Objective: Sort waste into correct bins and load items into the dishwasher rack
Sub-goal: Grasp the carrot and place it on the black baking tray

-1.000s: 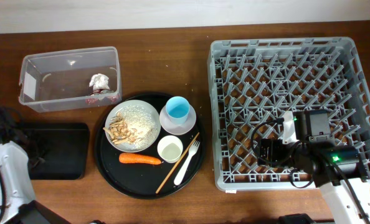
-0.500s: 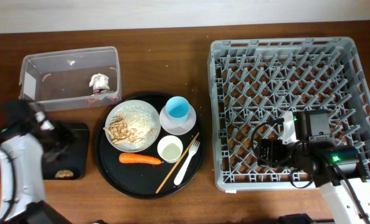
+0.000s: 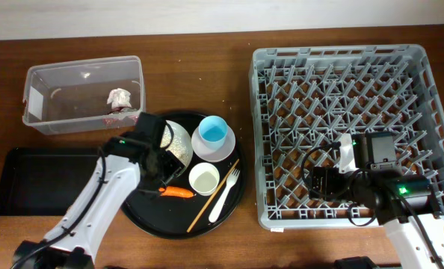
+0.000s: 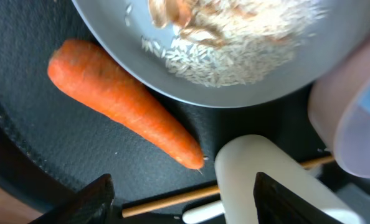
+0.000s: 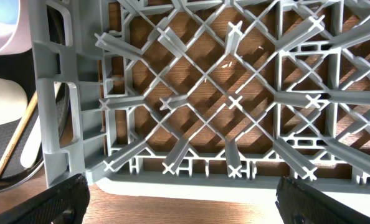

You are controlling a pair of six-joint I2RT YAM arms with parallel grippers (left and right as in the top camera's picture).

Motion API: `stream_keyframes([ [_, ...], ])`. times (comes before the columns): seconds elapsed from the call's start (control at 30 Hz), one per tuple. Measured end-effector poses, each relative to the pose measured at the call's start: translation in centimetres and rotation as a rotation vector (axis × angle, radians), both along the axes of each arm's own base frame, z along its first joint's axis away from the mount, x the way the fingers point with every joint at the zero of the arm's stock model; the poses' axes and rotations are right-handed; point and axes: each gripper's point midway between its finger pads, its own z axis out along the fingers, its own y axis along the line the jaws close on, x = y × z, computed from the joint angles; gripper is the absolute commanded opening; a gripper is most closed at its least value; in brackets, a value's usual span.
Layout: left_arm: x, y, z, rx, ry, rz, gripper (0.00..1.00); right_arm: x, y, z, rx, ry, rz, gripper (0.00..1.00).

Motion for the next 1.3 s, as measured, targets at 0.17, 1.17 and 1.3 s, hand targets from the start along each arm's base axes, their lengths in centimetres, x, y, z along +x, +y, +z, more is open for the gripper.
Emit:
stream_keyframes([
  [0.17,-2.4,0.6,-2.4,0.033,0.075,0.058,0.7,0.0,0.0,0.0,0.0,0.0,0.0,0.98],
  [1.17,-3.5,2.0,-6.1,0.084,0.015,0.034,0.03,0.0,0.0,0.0,0.0,0.001,0.001,0.98],
  [1.3,-2.3,3.2,-2.4,0.07,-0.125,-0.028,0.01,0.0,0.0,0.0,0.0,0.001,0.001,0.98],
])
